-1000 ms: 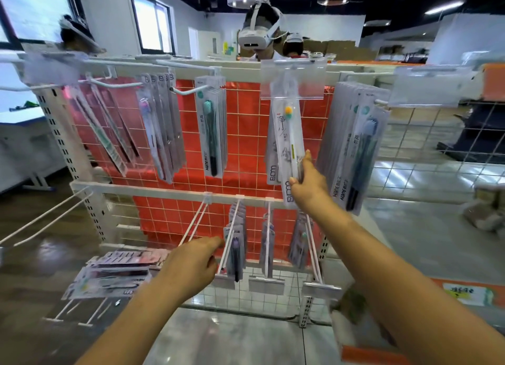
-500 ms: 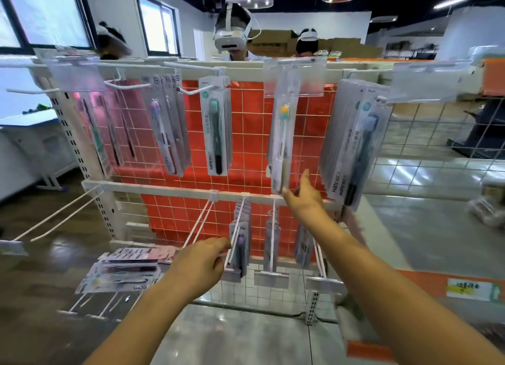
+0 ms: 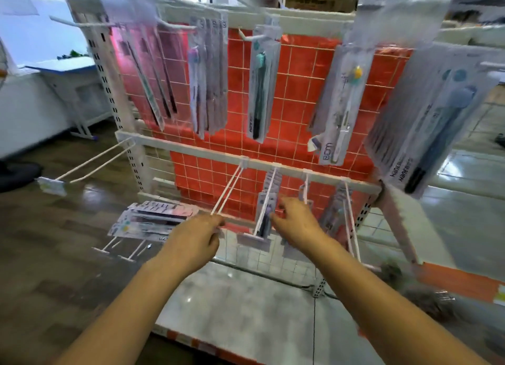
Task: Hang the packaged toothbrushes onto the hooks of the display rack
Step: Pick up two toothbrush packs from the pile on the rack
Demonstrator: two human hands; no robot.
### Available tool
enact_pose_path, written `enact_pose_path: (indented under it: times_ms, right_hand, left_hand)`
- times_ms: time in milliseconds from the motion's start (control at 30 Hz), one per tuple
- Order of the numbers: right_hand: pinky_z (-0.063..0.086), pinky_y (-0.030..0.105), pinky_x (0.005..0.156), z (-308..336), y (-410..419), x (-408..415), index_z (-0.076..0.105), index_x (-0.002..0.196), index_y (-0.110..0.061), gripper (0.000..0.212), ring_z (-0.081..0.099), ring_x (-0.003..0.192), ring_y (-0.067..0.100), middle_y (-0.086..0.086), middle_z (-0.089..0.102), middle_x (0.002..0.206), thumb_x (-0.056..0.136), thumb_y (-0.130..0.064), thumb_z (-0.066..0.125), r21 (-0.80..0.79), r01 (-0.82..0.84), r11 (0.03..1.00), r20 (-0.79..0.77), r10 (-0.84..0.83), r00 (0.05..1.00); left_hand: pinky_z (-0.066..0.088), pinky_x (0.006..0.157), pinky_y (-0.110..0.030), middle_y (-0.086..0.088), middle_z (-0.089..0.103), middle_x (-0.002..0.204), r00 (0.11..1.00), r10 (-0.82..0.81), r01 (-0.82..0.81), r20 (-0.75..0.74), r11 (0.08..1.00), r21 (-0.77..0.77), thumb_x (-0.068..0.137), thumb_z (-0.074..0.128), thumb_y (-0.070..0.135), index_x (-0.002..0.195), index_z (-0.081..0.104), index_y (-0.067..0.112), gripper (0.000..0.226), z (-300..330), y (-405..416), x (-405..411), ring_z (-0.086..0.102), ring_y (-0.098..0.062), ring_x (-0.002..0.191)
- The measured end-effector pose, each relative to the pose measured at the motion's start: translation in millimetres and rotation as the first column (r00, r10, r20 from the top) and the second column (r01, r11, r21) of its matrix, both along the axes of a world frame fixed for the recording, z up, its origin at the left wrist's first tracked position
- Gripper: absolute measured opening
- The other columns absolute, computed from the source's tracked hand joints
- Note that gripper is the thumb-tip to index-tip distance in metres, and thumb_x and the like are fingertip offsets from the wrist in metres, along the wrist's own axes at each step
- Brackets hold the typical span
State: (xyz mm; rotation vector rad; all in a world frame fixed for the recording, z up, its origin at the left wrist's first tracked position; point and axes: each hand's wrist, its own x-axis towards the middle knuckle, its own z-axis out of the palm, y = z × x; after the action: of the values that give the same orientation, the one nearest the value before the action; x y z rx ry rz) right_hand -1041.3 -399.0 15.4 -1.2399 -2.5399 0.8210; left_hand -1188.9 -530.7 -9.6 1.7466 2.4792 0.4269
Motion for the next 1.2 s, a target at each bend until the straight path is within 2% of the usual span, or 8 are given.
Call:
enact_pose_path:
  times_ms: [67,233,367,467,567,800,967,1200]
  right_hand:
    - [0.042,0.034,0.096,-3.4,-13.5,-15.1,0.044,0.132,-0.011,0.040,0.053,0.112,0.027,0.010,0.053,0.129,0.093,-0.019,0.051,0.025,-0.096,0.995,0.036,0.095,0.995]
    - [0.034,0.033,0.103,-14.2,-40.3,-63.5,0.036,0.141,-0.013,0.048,0.043,0.124,0.025,0.008,0.046,0.136,0.095,-0.022,0.047,0.092,-0.254,0.963,0.108,0.244,0.964]
    - [0.035,0.028,0.098,-30.8,-60.1,-118.2,0.044,0.136,-0.016,0.044,0.046,0.119,0.021,0.006,0.050,0.133,0.094,-0.024,0.050,0.023,-0.361,0.932,0.059,0.359,0.932]
    - [0.039,0.033,0.103,-44.5,-75.9,-161.4,0.041,0.140,-0.020,0.047,0.046,0.123,0.018,0.002,0.048,0.137,0.094,-0.028,0.051,-0.049,-0.411,0.910,0.037,0.413,0.910]
    - [0.039,0.029,0.100,-60.9,-89.4,-205.0,0.044,0.138,-0.019,0.044,0.048,0.119,0.016,0.001,0.050,0.134,0.095,-0.025,0.050,-0.093,-0.449,0.889,0.037,0.453,0.891]
    - [0.039,0.026,0.100,-124.8,-106.2,-296.1,0.050,0.133,-0.016,0.040,0.052,0.117,0.017,0.003,0.052,0.133,0.094,-0.017,0.052,-0.208,-0.408,0.889,0.109,0.436,0.893]
    - [0.040,0.026,0.097,-181.6,-96.8,-338.7,0.051,0.131,-0.013,0.040,0.053,0.115,0.021,0.007,0.053,0.131,0.091,-0.012,0.053,-0.259,-0.293,0.920,0.230,0.354,0.907]
    - [0.037,0.032,0.101,-237.4,-51.5,-385.1,0.047,0.134,-0.011,0.047,0.045,0.124,0.027,0.011,0.047,0.136,0.088,-0.010,0.055,-0.099,-0.270,0.958,0.359,0.287,0.888]
  left_hand:
    - [0.048,0.085,-0.032,0.002,0.059,0.123,0.999,0.045,-0.045,0.006,0.999,0.001,0.090,0.046,0.016,0.125,0.053,0.026,0.037,-8.7,-10.1,-13.5,0.056,-0.018,0.108]
    - [0.047,0.089,-0.034,0.001,0.057,0.126,0.992,0.123,-0.120,0.034,0.989,-0.089,0.093,0.042,0.019,0.130,0.047,0.024,0.038,-32.8,-37.4,-51.7,0.052,-0.019,0.115]
    - [0.046,0.088,-0.029,0.005,0.056,0.127,0.981,0.186,-0.180,0.061,0.979,-0.095,0.094,0.043,0.022,0.129,0.048,0.026,0.035,-48.3,-60.6,-93.9,0.052,-0.014,0.115]
    - [0.046,0.088,-0.026,0.005,0.055,0.130,0.969,0.223,-0.214,0.103,0.973,-0.086,0.093,0.045,0.021,0.130,0.048,0.025,0.038,-60.5,-77.4,-126.4,0.052,-0.013,0.116]
    - [0.049,0.091,-0.033,0.004,0.054,0.130,0.957,0.268,-0.253,0.115,0.959,-0.128,0.093,0.045,0.022,0.131,0.048,0.025,0.039,-74.9,-87.2,-164.0,0.052,-0.015,0.116]
    - [0.050,0.081,-0.037,-0.002,0.061,0.116,0.905,0.383,-0.352,0.186,0.919,-0.179,0.090,0.043,0.022,0.122,0.052,0.022,0.033,-122.1,-116.0,-251.9,0.058,-0.023,0.102]
    - [0.048,0.087,-0.037,-0.003,0.055,0.126,0.884,0.434,-0.365,0.175,0.874,-0.322,0.091,0.037,0.017,0.128,0.045,0.020,0.038,-157.0,-118.1,-291.5,0.053,-0.025,0.113]
    - [0.046,0.088,-0.035,-0.006,0.055,0.121,0.895,0.381,-0.284,0.232,0.888,-0.362,0.093,0.038,0.018,0.134,0.041,0.018,0.041,-200.9,-112.2,-318.3,0.052,-0.025,0.111]
